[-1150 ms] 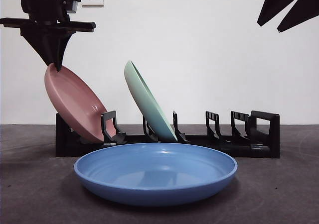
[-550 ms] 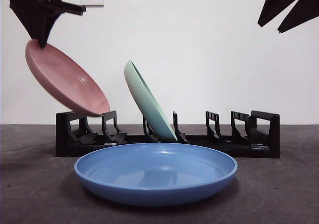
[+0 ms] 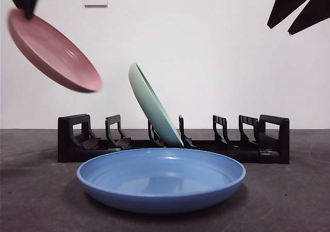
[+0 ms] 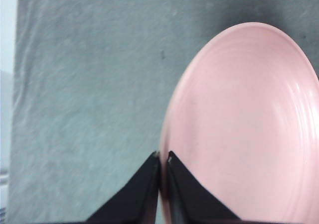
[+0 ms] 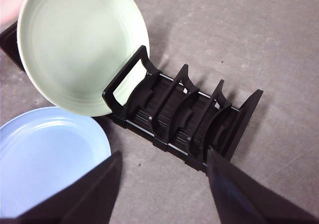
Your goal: Place the plate
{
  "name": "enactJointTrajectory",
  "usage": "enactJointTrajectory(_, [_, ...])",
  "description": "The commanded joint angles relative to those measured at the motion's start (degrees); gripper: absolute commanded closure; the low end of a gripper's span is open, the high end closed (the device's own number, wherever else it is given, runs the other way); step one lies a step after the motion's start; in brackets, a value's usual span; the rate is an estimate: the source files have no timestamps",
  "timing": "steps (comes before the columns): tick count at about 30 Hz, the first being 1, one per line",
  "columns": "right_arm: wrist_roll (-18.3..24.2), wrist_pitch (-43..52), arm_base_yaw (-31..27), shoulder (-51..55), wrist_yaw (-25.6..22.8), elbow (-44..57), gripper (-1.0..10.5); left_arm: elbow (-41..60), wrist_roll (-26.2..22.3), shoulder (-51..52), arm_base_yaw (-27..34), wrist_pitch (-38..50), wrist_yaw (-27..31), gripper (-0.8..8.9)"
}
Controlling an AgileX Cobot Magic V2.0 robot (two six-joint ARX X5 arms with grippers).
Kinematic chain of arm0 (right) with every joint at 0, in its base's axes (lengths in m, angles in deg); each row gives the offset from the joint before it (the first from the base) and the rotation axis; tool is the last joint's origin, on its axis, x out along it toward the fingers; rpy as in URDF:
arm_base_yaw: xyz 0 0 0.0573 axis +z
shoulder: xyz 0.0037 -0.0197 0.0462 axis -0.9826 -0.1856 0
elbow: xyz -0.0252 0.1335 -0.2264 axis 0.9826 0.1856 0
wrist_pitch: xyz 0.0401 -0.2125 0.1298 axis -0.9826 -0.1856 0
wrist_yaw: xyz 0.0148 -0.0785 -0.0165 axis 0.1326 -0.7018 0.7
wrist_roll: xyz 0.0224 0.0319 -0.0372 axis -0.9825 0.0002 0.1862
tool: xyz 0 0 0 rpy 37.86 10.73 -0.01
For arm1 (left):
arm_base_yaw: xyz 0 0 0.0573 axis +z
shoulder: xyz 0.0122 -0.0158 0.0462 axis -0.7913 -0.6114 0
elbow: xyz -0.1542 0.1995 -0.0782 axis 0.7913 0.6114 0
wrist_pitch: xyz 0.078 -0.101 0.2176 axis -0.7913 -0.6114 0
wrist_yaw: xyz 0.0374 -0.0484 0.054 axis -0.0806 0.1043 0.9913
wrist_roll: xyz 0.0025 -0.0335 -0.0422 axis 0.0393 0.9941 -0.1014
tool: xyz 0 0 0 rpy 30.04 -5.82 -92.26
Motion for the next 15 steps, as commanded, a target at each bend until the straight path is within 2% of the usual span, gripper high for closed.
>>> enactJointTrajectory(1, [0.50, 0.28, 0.28, -0.24, -0.02, -0.98, 6.8, -1.86, -0.52, 3.21, 1.09, -1.27, -2.47, 8.03])
enactJointTrajectory(4, [0.50, 0.33, 0.28, -0.24, -0.04, -0.98, 6.8, -0.76, -0.22, 6.95, 2.97, 0.13, -10.51, 8.03])
enactJointTrajectory(6, [0.50, 0.33, 0.28, -0.24, -0.02, -0.98, 6.8, -0.15, 0.02, 9.29, 4.31, 1.20, -13.88, 8.03])
enactJointTrajectory(10, [0.48, 0.33, 0.28, -0.24, -0.02, -0.98, 6.8, 3.80, 0.07, 15.15, 5.49, 4.17, -15.41, 8.03])
enactJointTrajectory(15, [0.48, 0.33, 0.28, -0.24, -0.02, -0.98, 6.8, 19.69, 1.01, 26.36, 6.19, 11.76, -18.95, 8.03])
